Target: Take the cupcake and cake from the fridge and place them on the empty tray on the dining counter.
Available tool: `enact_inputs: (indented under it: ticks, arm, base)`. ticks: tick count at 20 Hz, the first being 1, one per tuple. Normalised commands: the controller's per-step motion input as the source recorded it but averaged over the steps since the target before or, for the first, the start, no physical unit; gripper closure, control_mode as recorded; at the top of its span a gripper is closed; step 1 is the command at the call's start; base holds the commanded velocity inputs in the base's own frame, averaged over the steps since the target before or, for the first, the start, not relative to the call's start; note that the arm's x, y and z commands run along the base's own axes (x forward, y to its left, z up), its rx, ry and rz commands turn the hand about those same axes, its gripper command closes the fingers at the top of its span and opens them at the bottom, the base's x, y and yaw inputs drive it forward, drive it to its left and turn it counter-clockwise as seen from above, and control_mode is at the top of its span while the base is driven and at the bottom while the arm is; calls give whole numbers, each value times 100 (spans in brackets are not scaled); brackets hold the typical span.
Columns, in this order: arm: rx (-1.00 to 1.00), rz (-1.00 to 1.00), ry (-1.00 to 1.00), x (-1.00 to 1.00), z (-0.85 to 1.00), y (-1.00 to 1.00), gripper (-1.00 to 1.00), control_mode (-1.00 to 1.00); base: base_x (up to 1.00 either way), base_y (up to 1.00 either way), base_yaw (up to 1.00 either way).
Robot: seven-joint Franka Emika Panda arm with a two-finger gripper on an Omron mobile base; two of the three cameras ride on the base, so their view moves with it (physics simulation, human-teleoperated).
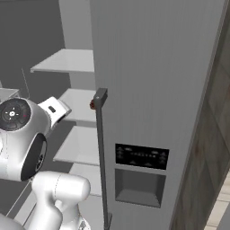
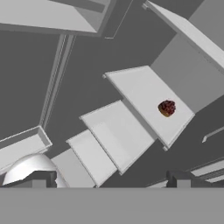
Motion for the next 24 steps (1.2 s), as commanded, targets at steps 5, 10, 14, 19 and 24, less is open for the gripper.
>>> enact_inputs:
  ticks: [5, 10, 14, 19, 24]
  arm:
    - [0, -5, 0, 34, -14, 40, -100, -100]
    - [0, -4, 0, 31, -8, 27, -100, -100]
    - [0, 0, 0, 31, -3, -1, -100, -100]
    - [0, 0, 1, 50, -14, -3, -100, -100]
    - [0, 0, 0, 58, -19, 0, -100, -100]
  base:
    - [0, 0, 0]
    - [0, 0, 0]
    - [0, 0, 0]
    - [0, 0, 0]
    - [0, 0, 0]
